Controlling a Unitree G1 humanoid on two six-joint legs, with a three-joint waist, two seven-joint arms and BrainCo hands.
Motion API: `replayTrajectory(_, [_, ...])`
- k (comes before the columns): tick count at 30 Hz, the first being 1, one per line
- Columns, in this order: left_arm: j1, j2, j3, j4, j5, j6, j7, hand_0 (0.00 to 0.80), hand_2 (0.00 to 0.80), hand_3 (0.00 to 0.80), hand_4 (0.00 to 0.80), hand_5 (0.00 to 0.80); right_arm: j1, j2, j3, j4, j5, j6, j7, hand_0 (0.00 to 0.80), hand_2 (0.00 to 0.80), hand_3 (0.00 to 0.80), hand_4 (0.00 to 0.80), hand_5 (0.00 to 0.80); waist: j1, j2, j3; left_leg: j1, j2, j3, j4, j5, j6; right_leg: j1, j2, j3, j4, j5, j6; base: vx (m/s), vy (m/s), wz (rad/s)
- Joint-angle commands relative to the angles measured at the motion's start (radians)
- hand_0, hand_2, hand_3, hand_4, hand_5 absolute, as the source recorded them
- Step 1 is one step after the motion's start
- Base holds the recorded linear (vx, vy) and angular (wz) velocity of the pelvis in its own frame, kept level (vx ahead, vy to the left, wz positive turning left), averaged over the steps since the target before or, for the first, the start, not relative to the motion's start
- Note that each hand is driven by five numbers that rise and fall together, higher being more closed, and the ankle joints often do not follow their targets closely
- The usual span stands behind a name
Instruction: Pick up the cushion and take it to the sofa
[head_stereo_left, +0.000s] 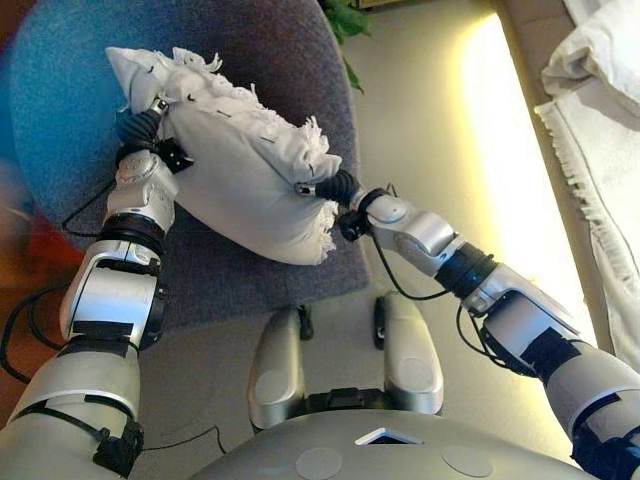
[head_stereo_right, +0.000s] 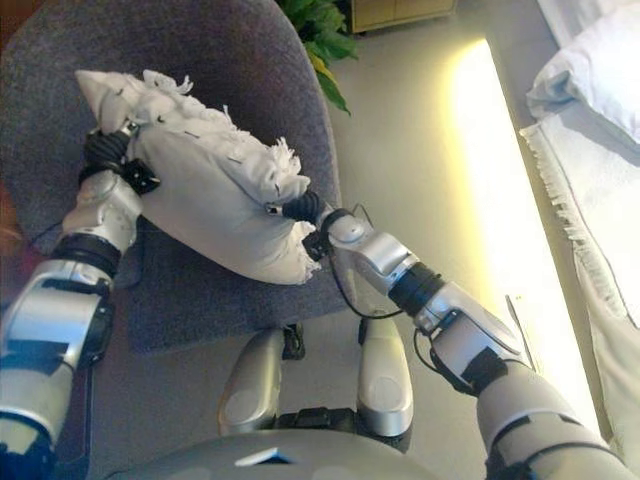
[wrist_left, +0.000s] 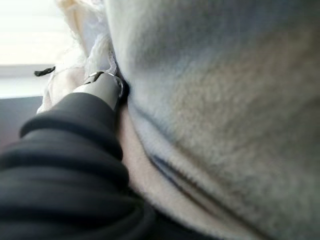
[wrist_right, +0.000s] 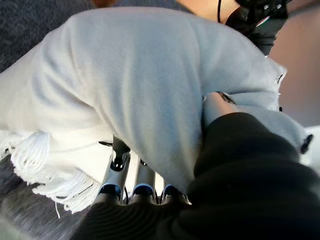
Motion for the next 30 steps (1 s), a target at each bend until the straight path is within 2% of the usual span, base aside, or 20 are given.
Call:
replayTrajectory(1, [-0.157,-0.069,-0.011,-0.01,-0.07,-0.096,-0.078,0.0,0.0,0.0,0.0,0.0,-0.086,0.09,-0.03,-0.02,0.067,-0.047,0.021,0.0,0.0,0.0,0.0,0.0,-0.003,0.006,-0.011,0.034,0.037,-0.048,0.124,-0.098,-0.068,0.01,-0.055,0.115,-0.182,0.194,0.121,-0.015,-0.005,-0.13])
replayTrajectory(6, [-0.162,-0.07,-0.011,0.01,-0.092,-0.117,-0.053,0.0,0.0,0.0,0.0,0.0,-0.083,0.086,-0.035,-0.042,0.063,-0.05,-0.025,0.0,0.0,0.0,0.0,0.0,-0.016,0.002,0.004,0.037,0.041,-0.04,0.127,-0.104,-0.066,0.006,-0.057,0.125,-0.174,0.195,0.125,0.008,-0.014,-0.09])
replayTrajectory(9, [-0.158,-0.049,0.01,0.023,-0.128,-0.129,-0.031,0.0,0.0,0.0,0.0,0.0,-0.071,0.08,-0.046,-0.057,0.116,-0.06,-0.044,0.0,0.0,0.0,0.0,0.0,-0.018,0.002,-0.003,0.047,0.04,-0.037,0.107,-0.097,-0.065,0.014,-0.057,0.126,-0.189,0.2,0.126,0.045,-0.007,-0.03])
replayTrajectory(13, [-0.145,-0.025,0.036,0.035,-0.085,-0.137,0.009,0.0,0.0,0.0,0.0,0.0,-0.048,0.083,-0.073,-0.076,0.107,-0.067,-0.06,0.0,0.0,0.0,0.0,0.0,-0.017,0.004,-0.016,0.064,0.041,-0.034,0.073,-0.081,-0.066,0.035,-0.056,0.12,-0.217,0.204,0.124,0.038,0.0,-0.03])
replayTrajectory(20, [-0.107,0.045,0.077,0.025,-0.056,-0.159,0.057,0.0,0.0,0.0,0.0,0.0,0.013,0.022,-0.111,-0.114,0.118,-0.059,-0.067,0.0,0.0,0.0,0.0,0.0,-0.015,0.007,-0.053,0.106,0.049,-0.03,0.01,-0.055,-0.069,0.094,-0.058,0.109,-0.289,0.207,0.118,0.059,0.004,-0.01])
replayTrajectory(23, [-0.079,0.061,0.101,-0.014,-0.053,-0.169,0.051,0.0,0.0,0.0,0.0,0.0,0.043,0.008,-0.138,-0.119,0.118,-0.075,-0.068,0.0,0.0,0.0,0.0,0.0,-0.011,0.012,-0.065,0.131,0.051,-0.034,-0.029,-0.04,-0.069,0.125,-0.054,0.101,-0.331,0.212,0.112,0.04,0.01,0.04])
replayTrajectory(27, [-0.036,0.059,0.141,-0.069,-0.224,-0.182,-0.027,0.0,0.0,0.0,0.0,0.0,0.079,-0.01,-0.165,-0.12,0.094,-0.091,-0.024,0.0,0.0,0.0,0.0,0.0,-0.005,0.021,-0.089,0.17,0.048,-0.037,-0.099,-0.008,-0.067,0.179,-0.052,0.086,-0.407,0.225,0.108,0.043,0.023,0.08])
replayTrajectory(30, [0.021,0.06,0.167,-0.128,-0.203,-0.193,-0.064,0.0,0.0,0.0,0.0,0.0,0.138,-0.036,-0.19,-0.125,0.072,-0.12,0.001,0.0,0.0,0.0,0.0,0.0,0.004,0.026,-0.118,0.212,0.042,-0.031,-0.19,0.028,-0.066,0.234,-0.045,0.056,-0.497,0.244,0.112,0.044,0.009,0.09])
